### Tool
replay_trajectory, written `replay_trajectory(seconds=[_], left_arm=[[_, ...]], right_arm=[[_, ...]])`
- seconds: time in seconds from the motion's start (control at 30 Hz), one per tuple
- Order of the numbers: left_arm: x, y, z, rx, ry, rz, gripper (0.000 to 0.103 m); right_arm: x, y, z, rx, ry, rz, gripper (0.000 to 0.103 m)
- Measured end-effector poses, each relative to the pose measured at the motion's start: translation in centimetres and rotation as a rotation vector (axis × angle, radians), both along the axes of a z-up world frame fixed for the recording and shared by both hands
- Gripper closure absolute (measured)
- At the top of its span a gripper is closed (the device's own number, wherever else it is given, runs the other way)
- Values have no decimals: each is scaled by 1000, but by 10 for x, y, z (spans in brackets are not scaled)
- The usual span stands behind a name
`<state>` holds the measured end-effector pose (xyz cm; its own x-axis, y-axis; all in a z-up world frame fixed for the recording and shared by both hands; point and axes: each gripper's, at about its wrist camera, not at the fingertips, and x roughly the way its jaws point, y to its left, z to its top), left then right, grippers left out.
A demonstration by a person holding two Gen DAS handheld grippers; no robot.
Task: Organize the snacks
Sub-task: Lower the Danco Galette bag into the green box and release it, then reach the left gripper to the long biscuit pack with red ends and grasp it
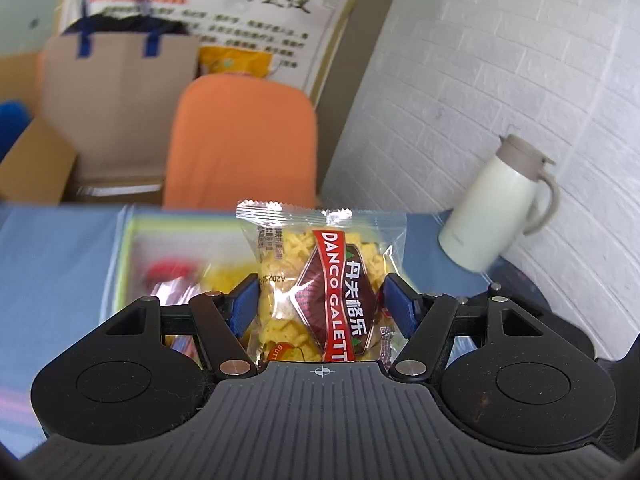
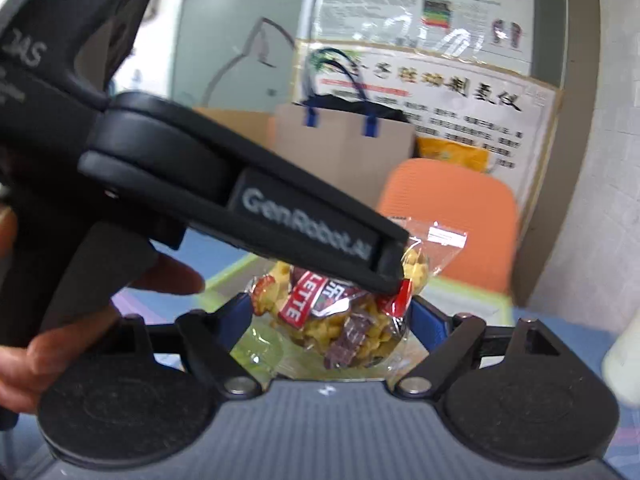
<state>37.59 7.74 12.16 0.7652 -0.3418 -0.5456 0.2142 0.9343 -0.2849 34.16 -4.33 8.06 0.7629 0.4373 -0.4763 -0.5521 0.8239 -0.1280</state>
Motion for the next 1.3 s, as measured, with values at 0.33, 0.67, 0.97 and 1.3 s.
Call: replay_trajectory(seconds=[0.33,0.67,0.97,1.3], left_arm=[[94,-13,-67,86,131,62,46],[-7,-1,-4,14,-66,1,24],[-153,-17,-88,-71,118,-112,26],[-173,-57,-126,-188,312,-215,29]], right_arm=[[93,-6,-54,49,194,25,16],[-17,-66,7,174,-17,-16,10],[-159,-106,-75,143,164,-195,10],[-217,-92,-106,76,172,-244,10]])
